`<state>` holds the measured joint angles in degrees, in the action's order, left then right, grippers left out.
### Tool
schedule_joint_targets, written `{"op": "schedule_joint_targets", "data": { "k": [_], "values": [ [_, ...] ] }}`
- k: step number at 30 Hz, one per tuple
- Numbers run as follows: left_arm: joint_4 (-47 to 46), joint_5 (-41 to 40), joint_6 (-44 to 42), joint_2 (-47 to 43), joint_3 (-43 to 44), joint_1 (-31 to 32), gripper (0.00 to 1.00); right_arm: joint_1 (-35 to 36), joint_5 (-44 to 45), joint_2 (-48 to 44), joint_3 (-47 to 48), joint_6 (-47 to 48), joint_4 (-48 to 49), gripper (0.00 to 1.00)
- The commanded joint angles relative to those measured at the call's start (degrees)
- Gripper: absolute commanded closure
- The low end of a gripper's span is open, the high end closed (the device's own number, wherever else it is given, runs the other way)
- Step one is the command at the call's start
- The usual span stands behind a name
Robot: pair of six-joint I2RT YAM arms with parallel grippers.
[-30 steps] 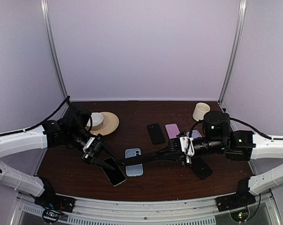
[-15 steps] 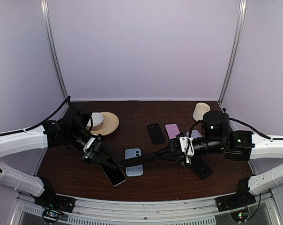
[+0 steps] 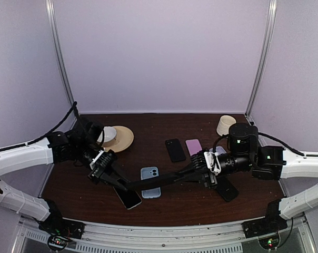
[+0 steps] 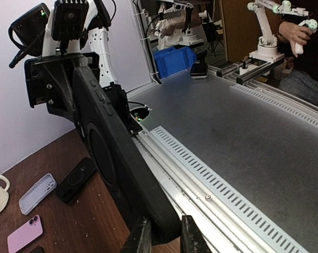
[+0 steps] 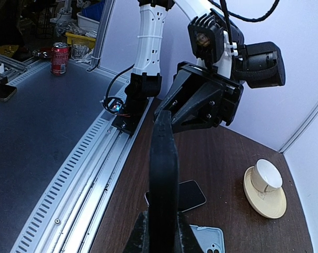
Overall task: Take the phone out of the phone case
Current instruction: Remove the top left corner of the phone from the phone case.
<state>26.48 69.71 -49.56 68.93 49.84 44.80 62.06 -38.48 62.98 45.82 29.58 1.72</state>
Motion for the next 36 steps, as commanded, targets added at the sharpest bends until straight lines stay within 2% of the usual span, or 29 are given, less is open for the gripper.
{"op": "schedule_joint_targets", "data": {
  "k": [1, 7, 16, 27, 36],
  "values": [
    [3.6, 7.5, -1.8, 1.2, 2.6, 1.6, 0.83, 0.3, -4.0, 0.8, 2.7, 0.1, 3.9, 1.00],
    [5.5, 9.2, -2.1, 2.4, 2.9, 2.2, 0.83, 0.3, -5.6, 2.3, 3.6, 2.3, 3.8, 1.00],
    [7.2, 7.4, -4.2, 2.6, 2.9, 2.9, 0.88, 0.3, -10.1, 6.2, 8.3, 6.0, 0.1, 1.00],
    [9.6, 6.8, -6.7, 2.0, 2.6, 4.3, 0.93, 0.3, -15.9, 10.3, 12.4, 5.6, -1.3, 1.00],
    [9.6, 5.4, -7.7, 1.7, 2.5, 4.8, 0.96, 0.8, -18.3, 12.6, 13.5, 4.2, 1.1, 1.00]
  ]
}}
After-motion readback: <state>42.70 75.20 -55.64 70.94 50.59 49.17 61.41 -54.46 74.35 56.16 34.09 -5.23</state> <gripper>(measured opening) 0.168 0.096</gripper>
